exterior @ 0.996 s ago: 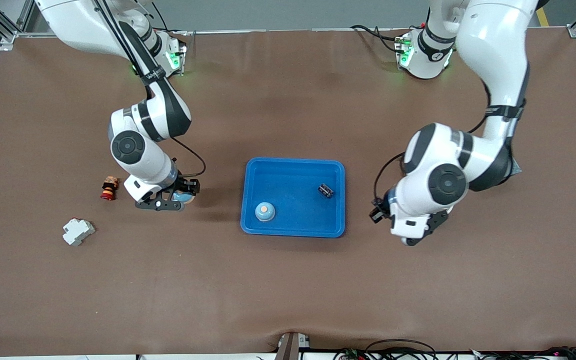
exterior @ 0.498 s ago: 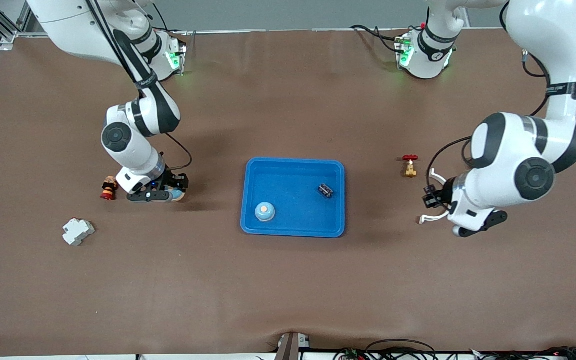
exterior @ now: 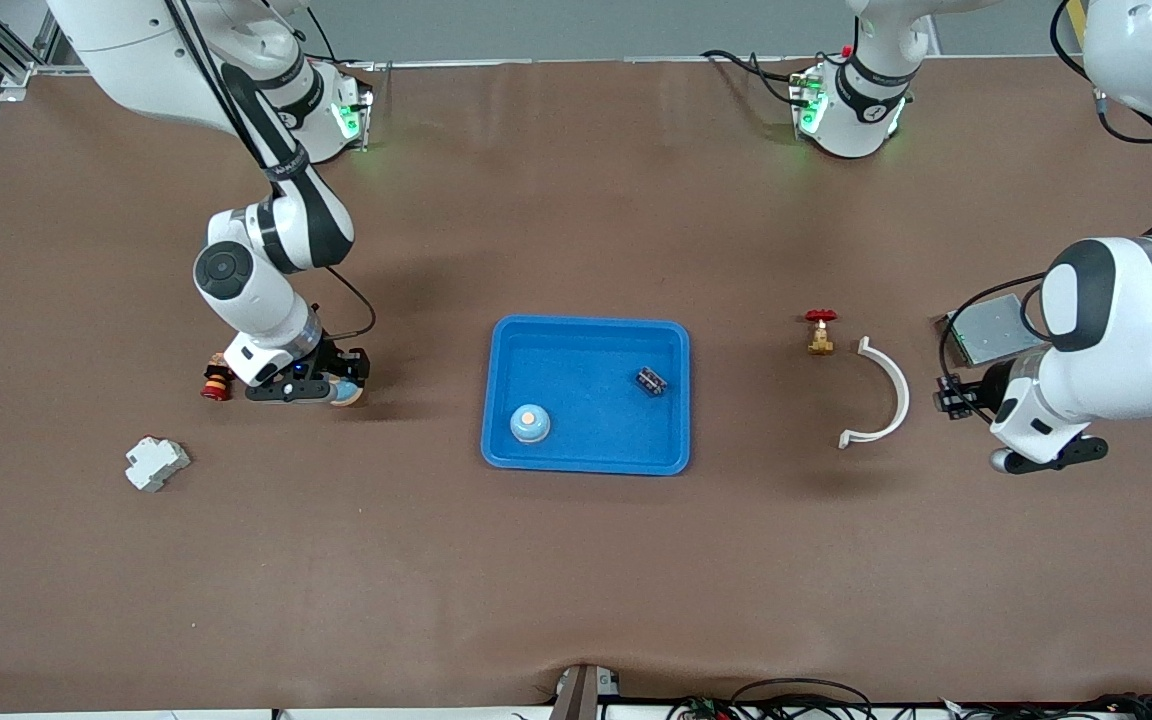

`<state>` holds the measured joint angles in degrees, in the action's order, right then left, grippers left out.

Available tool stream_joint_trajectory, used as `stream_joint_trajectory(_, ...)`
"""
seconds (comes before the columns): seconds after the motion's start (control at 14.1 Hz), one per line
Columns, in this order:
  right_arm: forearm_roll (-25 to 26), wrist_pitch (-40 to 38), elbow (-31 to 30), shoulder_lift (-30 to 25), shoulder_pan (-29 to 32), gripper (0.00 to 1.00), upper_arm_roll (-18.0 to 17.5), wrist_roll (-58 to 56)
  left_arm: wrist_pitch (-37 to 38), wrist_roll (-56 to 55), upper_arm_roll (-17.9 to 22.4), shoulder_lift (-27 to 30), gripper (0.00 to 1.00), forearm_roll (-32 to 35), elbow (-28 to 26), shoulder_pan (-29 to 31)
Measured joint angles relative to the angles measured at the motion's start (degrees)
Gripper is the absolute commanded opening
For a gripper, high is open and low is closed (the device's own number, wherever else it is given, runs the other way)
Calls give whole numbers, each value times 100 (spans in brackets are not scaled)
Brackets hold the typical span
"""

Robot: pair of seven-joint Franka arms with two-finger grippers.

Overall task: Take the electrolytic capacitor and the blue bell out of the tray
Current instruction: 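Carry the capacitor toward the clip while the right gripper lowers the bell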

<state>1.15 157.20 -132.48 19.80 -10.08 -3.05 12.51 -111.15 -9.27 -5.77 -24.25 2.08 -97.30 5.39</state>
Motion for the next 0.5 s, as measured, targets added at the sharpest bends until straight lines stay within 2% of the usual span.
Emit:
stream_joint_trajectory(0.36, 1, 102, -37, 231, 2, 0, 0, -31, -641, 14, -46, -400, 0, 381, -40, -34)
stream_joint_trajectory(0.43, 1, 140, -36, 255, 4, 11, 0, -31, -739, 14, -46, -494, 0, 494, -41, -33)
stream_joint_trajectory(0.5, 1, 143, -35, 255, 5, 91, 0, -31, -813, 14, -45, -578, 0, 596, -42, -32)
